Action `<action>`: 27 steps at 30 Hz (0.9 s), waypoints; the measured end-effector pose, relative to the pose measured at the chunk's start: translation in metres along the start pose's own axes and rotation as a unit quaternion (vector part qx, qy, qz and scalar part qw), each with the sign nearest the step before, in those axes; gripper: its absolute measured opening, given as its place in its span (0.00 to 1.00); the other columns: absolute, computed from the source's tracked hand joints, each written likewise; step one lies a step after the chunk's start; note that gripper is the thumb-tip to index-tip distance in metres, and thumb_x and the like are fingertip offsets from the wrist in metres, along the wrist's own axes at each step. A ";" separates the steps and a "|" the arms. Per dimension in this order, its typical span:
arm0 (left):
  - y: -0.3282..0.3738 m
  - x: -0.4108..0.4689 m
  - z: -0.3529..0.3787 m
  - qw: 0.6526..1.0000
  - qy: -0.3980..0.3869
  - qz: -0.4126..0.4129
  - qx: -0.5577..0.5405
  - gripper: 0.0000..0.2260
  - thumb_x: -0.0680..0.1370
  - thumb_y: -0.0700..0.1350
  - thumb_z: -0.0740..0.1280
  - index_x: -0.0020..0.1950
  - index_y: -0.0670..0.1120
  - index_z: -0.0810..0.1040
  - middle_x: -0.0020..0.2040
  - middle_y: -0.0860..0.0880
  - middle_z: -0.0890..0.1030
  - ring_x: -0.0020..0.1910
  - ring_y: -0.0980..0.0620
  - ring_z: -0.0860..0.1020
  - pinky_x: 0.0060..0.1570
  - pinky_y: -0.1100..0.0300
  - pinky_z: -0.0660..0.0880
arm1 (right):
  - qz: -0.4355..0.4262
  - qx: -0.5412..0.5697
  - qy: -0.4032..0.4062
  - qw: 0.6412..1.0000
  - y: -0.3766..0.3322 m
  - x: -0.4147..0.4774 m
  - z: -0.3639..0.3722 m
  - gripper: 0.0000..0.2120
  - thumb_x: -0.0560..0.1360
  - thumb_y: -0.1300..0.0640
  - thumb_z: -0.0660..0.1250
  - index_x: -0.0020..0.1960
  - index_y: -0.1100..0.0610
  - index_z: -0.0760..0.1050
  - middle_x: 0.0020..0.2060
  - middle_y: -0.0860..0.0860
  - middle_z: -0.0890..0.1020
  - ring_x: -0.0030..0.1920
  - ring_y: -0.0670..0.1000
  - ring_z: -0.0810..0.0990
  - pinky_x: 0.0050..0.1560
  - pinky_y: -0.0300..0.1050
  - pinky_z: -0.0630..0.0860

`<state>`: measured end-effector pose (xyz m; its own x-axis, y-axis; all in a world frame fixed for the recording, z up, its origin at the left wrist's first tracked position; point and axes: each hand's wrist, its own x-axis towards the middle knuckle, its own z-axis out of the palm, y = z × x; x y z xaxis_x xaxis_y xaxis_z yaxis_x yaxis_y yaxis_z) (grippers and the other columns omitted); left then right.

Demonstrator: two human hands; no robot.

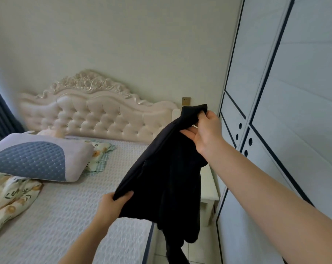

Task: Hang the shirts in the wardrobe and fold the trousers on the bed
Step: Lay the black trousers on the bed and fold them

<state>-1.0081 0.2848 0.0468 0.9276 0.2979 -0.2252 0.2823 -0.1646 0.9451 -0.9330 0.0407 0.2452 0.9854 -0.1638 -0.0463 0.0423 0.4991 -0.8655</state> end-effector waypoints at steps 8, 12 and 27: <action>0.137 0.069 -0.005 0.973 0.011 0.030 -0.229 0.15 0.70 0.47 0.78 0.53 0.44 0.81 0.45 0.45 0.86 0.43 0.48 0.85 0.32 0.58 0.80 | -0.016 -0.181 0.080 0.980 -0.005 0.074 -0.042 0.08 0.82 0.53 0.58 0.51 0.53 0.75 0.53 0.56 0.81 0.53 0.58 0.81 0.47 0.56 0.83; 0.198 0.096 0.007 0.965 -0.068 0.092 -0.235 0.28 0.57 0.50 0.81 0.54 0.43 0.82 0.48 0.46 0.87 0.44 0.51 0.86 0.35 0.60 0.81 | -0.004 -0.216 0.109 0.970 0.009 0.104 -0.057 0.09 0.82 0.53 0.57 0.49 0.52 0.75 0.50 0.55 0.81 0.51 0.57 0.81 0.50 0.60 0.81; 0.332 0.212 0.086 0.945 -0.216 0.227 -0.096 0.13 0.70 0.40 0.77 0.53 0.41 0.84 0.46 0.45 0.86 0.45 0.50 0.85 0.38 0.63 0.80 | -0.059 -0.426 -0.260 0.865 -0.031 0.205 0.026 0.36 0.70 0.56 0.74 0.72 0.40 0.61 0.61 0.50 0.79 0.56 0.46 0.81 0.51 0.35 0.77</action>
<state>-0.6963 0.2122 0.2921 0.9676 -0.1798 0.1774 -0.1797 0.0033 0.9837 -0.7278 0.0132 0.2757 0.9328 0.3444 0.1060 0.2288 -0.3389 -0.9126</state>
